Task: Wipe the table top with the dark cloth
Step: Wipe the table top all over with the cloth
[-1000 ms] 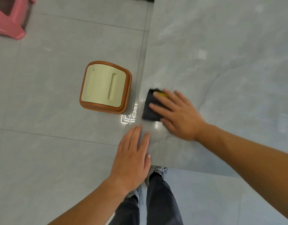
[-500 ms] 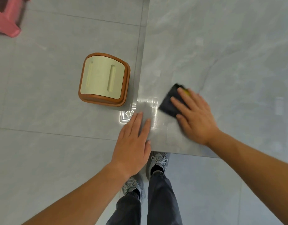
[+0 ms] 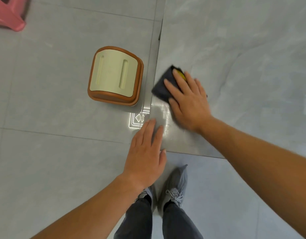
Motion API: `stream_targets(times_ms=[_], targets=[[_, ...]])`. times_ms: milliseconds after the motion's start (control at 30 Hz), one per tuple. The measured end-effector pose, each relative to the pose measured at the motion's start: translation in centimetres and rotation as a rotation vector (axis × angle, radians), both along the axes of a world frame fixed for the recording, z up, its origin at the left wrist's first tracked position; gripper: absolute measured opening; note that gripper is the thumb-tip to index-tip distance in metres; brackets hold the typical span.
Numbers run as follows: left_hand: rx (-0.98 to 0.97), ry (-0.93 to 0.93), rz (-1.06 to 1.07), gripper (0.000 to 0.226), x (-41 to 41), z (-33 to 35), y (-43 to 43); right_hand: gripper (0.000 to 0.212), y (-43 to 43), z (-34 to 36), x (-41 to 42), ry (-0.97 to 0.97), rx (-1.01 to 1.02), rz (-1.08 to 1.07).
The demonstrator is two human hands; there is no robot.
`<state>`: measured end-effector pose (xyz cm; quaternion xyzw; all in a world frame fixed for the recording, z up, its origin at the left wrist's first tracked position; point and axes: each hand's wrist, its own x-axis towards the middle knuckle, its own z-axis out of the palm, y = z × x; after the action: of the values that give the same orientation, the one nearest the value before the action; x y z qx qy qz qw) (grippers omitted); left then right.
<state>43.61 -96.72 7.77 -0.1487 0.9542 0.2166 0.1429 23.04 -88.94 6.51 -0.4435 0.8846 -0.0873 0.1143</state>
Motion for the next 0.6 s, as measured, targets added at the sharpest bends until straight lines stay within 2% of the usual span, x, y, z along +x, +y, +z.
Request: stream_targets(times_ms=[67,133,300,400,467,600], targets=[[-0.015,-0.010,-0.026,0.069,0.2,-0.2,-0.1,0.054,-2.9,-0.1,-1.0,0.002,0.018,-0.096],[-0.034,-0.019,-0.034,0.070,0.7,-0.1,-0.1,0.054,-3.0,-0.3,0.1,0.027,0.030,-0.077],[-0.040,-0.012,0.047,0.072,2.0,0.2,0.8,0.054,4.3,0.4,4.4,-0.010,0.036,0.287],[-0.042,-0.045,0.112,0.073,2.5,0.6,2.0,0.052,6.1,0.3,3.4,-0.001,0.058,0.427],[-0.057,-0.045,0.137,0.071,2.5,0.7,2.7,0.052,5.3,0.3,2.0,0.000,0.053,0.349],[-0.107,-0.071,0.149,0.071,2.5,0.6,3.7,0.052,3.9,0.5,3.4,-0.033,0.043,-0.005]])
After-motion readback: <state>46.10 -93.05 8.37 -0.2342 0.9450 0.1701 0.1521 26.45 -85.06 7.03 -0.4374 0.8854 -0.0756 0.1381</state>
